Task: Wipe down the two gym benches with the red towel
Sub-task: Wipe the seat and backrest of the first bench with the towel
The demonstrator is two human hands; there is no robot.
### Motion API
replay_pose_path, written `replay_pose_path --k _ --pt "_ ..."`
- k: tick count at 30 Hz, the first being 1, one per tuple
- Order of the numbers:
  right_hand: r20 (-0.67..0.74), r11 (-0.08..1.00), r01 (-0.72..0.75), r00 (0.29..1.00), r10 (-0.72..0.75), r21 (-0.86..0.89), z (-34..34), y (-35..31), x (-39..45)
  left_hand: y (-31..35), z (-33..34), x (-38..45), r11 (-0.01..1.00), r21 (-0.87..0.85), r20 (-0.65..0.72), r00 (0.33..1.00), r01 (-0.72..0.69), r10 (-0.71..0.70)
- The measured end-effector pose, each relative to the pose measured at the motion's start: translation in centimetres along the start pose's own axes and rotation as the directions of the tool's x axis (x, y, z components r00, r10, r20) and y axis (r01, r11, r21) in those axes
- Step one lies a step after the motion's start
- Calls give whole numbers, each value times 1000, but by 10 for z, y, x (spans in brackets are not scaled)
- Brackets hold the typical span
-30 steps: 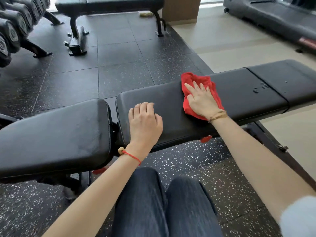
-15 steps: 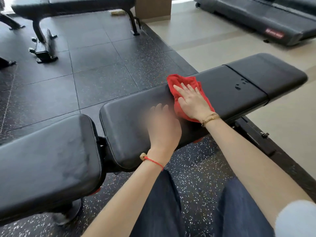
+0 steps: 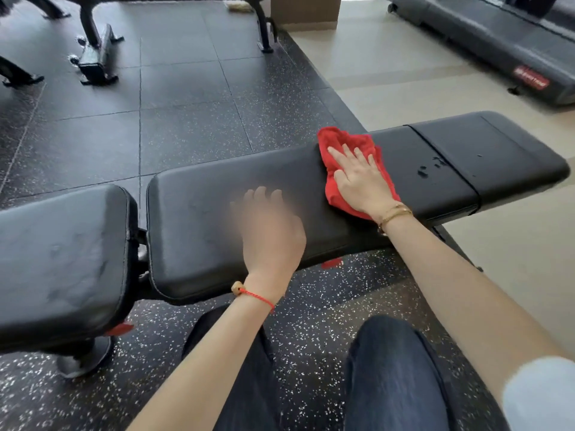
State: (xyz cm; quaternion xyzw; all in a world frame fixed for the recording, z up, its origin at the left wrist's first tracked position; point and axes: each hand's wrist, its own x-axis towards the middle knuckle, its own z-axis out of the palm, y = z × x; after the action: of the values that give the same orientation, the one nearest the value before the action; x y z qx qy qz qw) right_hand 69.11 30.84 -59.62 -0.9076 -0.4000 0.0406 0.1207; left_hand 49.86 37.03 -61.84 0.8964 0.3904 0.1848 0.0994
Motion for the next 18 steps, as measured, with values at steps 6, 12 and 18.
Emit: replay_pose_path --k 6,12,18 --pt "27 965 263 964 -263 10 8 -21 7 2 5 2 998 54 -63 997 42 -39" --pt "58 880 473 878 -476 46 3 6 -32 1 5 1 999 17 -110 993 45 -43" --pt "52 975 224 973 -224 7 -9 39 19 2 6 -2 999 18 -112 993 47 -45"
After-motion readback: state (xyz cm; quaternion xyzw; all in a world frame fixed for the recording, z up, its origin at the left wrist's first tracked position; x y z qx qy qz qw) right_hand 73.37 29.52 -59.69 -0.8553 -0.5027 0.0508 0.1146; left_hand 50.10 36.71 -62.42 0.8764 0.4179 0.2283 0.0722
